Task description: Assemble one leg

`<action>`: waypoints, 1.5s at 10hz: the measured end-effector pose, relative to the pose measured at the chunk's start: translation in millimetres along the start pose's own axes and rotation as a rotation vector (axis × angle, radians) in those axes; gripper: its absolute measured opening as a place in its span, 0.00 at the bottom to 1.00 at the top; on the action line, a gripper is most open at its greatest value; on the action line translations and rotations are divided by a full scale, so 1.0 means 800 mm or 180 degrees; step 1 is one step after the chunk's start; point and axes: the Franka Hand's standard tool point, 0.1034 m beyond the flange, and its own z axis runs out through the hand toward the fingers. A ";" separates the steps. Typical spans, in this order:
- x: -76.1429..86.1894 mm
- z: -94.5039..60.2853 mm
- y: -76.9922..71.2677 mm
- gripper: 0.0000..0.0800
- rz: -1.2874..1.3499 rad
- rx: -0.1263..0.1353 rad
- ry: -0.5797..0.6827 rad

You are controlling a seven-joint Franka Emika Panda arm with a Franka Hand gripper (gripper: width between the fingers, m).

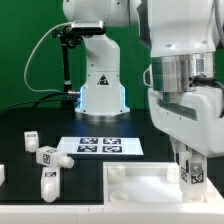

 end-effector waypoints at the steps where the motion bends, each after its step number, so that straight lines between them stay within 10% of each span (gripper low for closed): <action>1: 0.000 0.000 0.000 0.36 -0.0116 -0.0001 0.0001; 3: -0.003 -0.001 0.000 0.36 -0.0493 -0.0016 0.0032; 6: -0.019 0.000 0.001 0.77 -0.2395 -0.0065 0.0042; 8: -0.023 0.001 0.005 0.80 -0.2869 -0.0115 0.0005; 13: -0.020 0.002 0.005 0.81 -0.4573 -0.0198 0.0046; 15: -0.020 0.002 0.005 0.50 -0.4505 -0.0198 0.0048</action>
Offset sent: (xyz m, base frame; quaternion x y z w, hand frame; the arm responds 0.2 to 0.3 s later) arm -0.0098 0.0229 0.0086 -0.0442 0.0316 -0.2894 0.9557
